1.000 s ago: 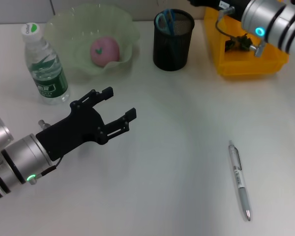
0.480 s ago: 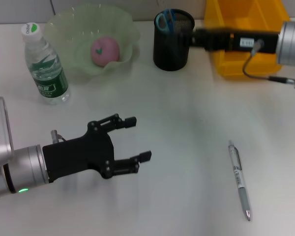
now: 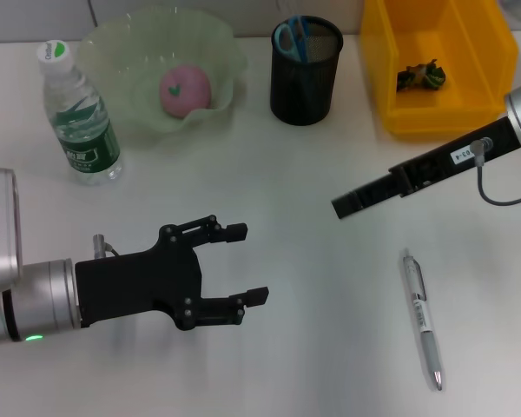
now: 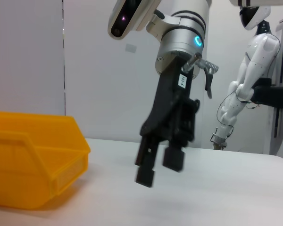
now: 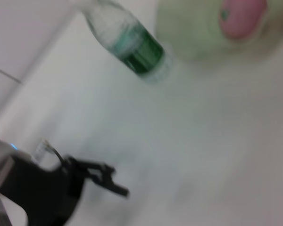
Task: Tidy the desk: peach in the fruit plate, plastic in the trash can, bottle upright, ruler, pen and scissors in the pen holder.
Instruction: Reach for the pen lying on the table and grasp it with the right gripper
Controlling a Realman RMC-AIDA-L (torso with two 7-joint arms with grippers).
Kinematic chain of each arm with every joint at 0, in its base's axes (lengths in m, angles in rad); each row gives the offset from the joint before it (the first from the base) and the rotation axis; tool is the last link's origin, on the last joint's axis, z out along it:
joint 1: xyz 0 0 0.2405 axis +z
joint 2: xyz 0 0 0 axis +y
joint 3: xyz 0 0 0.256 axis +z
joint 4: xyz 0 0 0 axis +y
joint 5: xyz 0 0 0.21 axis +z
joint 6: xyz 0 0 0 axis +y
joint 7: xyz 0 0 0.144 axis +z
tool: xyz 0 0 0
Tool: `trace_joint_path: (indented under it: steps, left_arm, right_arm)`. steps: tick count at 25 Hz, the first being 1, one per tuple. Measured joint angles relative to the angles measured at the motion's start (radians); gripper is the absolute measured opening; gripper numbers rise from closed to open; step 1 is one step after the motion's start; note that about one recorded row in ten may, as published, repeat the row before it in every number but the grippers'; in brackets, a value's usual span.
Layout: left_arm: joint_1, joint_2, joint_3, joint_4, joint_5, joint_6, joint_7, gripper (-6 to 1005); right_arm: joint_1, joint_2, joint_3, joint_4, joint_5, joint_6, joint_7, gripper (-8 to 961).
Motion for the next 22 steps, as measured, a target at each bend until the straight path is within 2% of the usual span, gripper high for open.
trace_joint_path:
  steps: [4,5,10,14,22]
  left_arm:
    - [-0.006,0.0,0.0,0.001,0.001,-0.004,0.0,832]
    - [-0.006,0.0,0.0,0.001,0.001,-0.006,0.0,832]
    - [-0.012,0.0,0.0,0.001,0.001,-0.021,-0.002,832]
    - [-0.016,-0.004,0.0,0.002,0.001,-0.034,-0.003,832]
    - [-0.025,-0.006,0.0,0.002,0.001,-0.038,-0.003,831]
  right_arm:
    - [0.063,0.003,-0.008,-0.026,-0.172,-0.071,0.101,718]
    - [0.063,0.003,-0.008,-0.026,-0.172,-0.071,0.101,718]
    - [0.124,0.018,-0.036,-0.039,-0.325,-0.12,0.184,716]
    - [0.175,0.038,-0.129,-0.043,-0.412,-0.129,0.262,715]
    - [0.212,0.064,-0.274,-0.03,-0.496,-0.119,0.336,713]
